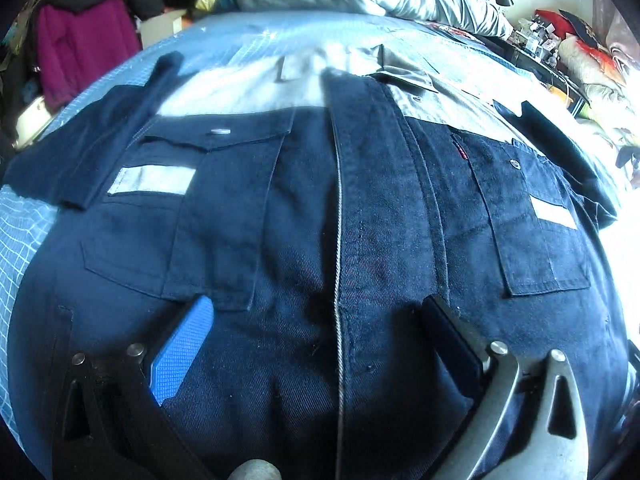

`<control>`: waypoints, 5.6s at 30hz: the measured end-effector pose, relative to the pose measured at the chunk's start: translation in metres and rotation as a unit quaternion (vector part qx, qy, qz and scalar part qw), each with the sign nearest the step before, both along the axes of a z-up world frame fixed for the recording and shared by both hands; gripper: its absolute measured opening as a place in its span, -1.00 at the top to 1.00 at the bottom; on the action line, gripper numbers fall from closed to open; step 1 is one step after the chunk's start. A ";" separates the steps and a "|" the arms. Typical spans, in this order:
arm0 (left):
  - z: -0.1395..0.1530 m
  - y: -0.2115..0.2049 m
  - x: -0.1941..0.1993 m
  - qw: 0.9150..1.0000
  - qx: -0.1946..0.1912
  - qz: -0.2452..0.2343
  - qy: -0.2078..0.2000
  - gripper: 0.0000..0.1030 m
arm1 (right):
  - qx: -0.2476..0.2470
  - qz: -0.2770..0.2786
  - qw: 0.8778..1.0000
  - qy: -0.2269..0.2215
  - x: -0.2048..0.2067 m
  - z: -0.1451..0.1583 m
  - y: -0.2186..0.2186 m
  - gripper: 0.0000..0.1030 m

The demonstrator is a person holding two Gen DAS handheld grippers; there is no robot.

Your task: Fold small clothes

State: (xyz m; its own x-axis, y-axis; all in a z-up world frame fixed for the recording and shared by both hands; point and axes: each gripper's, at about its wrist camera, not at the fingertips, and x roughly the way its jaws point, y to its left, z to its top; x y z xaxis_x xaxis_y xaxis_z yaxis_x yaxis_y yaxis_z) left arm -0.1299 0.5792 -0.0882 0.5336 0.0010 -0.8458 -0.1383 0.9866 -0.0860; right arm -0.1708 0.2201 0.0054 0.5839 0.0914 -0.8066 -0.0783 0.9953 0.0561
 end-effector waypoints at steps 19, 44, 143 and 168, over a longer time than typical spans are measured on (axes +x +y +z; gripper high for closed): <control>-0.003 0.002 0.004 1.000 -0.008 0.000 -0.001 -1.00 | 0.154 0.099 0.976 -0.117 -0.021 0.046 0.042 -1.00; -0.003 0.002 0.005 1.000 -0.010 0.000 -0.002 -1.00 | 0.159 0.149 0.972 -0.084 -0.083 0.004 0.104 -1.00; -0.005 0.004 0.007 1.000 -0.013 0.000 -0.001 -1.00 | -0.030 -0.064 0.997 0.025 0.001 -0.007 -0.025 -1.00; -0.004 0.004 0.006 1.000 -0.012 -0.001 -0.002 -1.00 | 0.102 -0.107 0.989 -0.001 0.023 0.037 -0.087 -0.99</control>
State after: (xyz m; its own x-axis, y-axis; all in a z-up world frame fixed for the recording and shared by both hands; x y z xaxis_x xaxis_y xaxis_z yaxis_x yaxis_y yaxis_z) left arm -0.1236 0.5828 -0.0924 0.5369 -0.0199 -0.8434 -0.1365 0.9845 -0.1102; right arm -0.1478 0.1331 0.0419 0.6091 0.1271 -0.7828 0.1321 0.9570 0.2582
